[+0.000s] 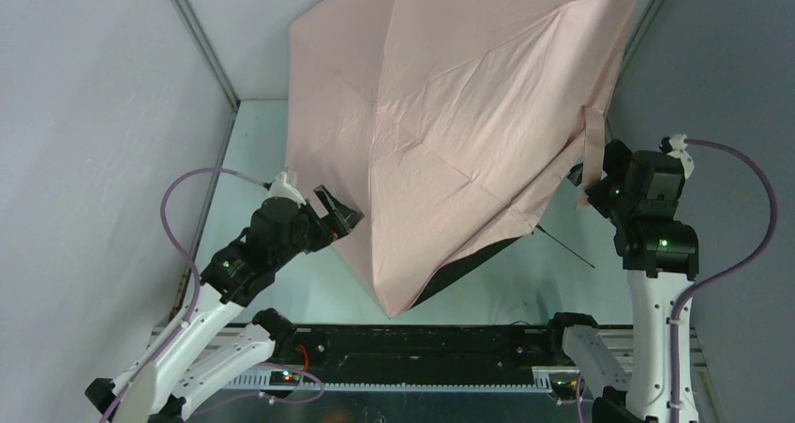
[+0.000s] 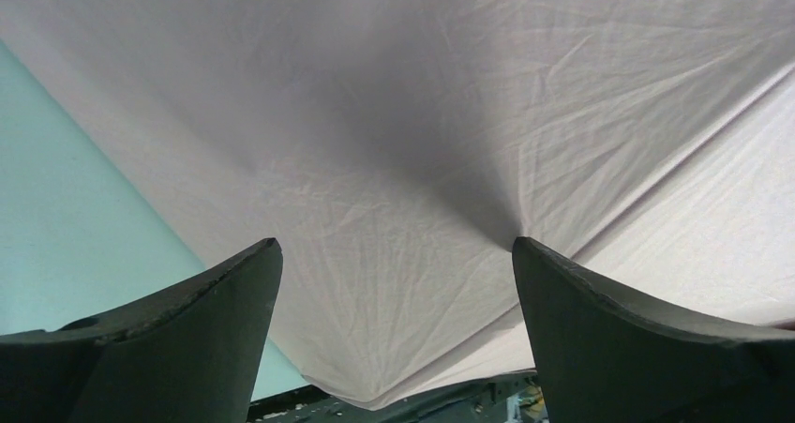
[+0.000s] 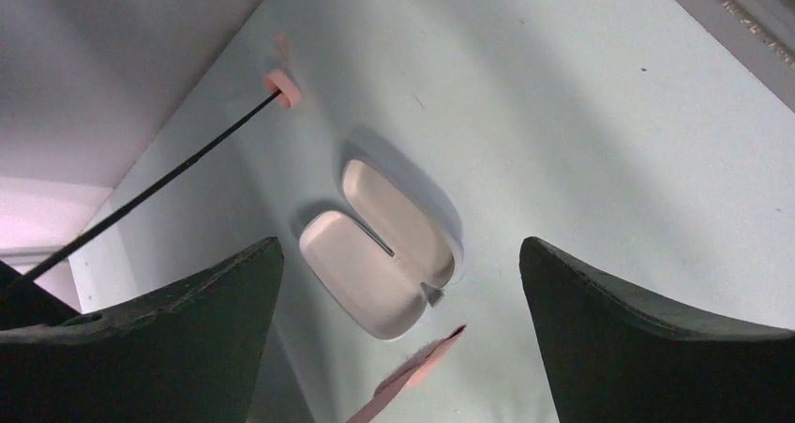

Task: Put away the umbrella

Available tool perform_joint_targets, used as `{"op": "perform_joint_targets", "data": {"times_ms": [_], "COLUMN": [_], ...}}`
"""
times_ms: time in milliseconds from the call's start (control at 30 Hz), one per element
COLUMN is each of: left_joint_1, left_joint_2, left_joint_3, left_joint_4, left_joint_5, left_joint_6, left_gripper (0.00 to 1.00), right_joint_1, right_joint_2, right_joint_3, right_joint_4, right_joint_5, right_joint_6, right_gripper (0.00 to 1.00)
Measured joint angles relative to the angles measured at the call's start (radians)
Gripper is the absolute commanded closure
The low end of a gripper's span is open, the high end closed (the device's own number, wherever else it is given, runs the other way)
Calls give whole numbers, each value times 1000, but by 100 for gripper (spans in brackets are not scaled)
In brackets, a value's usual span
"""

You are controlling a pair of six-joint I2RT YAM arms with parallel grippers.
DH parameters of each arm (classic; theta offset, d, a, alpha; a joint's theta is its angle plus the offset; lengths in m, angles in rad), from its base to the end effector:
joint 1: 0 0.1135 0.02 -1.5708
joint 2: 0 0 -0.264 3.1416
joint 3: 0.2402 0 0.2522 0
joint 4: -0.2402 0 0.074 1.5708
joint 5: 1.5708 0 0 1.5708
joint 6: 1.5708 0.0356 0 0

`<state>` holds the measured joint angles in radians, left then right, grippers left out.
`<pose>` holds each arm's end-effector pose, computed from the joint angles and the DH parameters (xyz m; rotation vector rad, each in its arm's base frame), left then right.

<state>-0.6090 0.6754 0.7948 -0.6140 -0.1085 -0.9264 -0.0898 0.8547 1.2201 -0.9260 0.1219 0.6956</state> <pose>0.1222 -0.0805 0.3154 -0.4121 2.1302 -0.8141 0.1457 -0.0175 0.3981 0.8832 1.9440 0.2277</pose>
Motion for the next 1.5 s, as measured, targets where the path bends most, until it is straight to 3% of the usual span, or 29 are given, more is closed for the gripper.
{"op": "perform_joint_targets", "data": {"times_ms": [233,400,600,867,933,1067,1133,1167,1233,1367,1500], "left_joint_1": [-1,-1,-1,-1,-1,-1,-2,-2,-2,-2,-6], "left_joint_2": [-10,-28,-27,-10,-5,1,-5,-10,-21,-50,-85], "left_joint_3": [0,0,0,0,0,0,0,2,16,98,216], "left_joint_4": [-58,-82,-88,-64,-50,-36,-36,-38,-53,-112,-179], "left_joint_5": [-45,-51,-57,-45,-36,-8,5,8,11,7,0], "left_joint_6": [36,50,73,98,102,119,126,129,142,177,225], "left_gripper": [2,2,2,2,2,2,2,2,2,2,1], "right_joint_1": [-32,-33,-34,-34,-34,-30,-7,18,83,263,469], "right_joint_2": [-10,-105,-243,-181,-161,-151,-157,-160,-163,-164,-138], "right_joint_3": [61,94,45,-94,-125,-195,-227,-239,-246,-246,-212], "right_joint_4": [-37,38,211,293,314,413,485,528,603,730,797], "right_joint_5": [35,-17,-249,-547,-599,-707,-752,-763,-776,-712,-547], "right_joint_6": [66,80,68,73,86,145,189,215,245,311,324], "right_gripper": [1,1,1,1,11,42,60,76,97,100,100]}}
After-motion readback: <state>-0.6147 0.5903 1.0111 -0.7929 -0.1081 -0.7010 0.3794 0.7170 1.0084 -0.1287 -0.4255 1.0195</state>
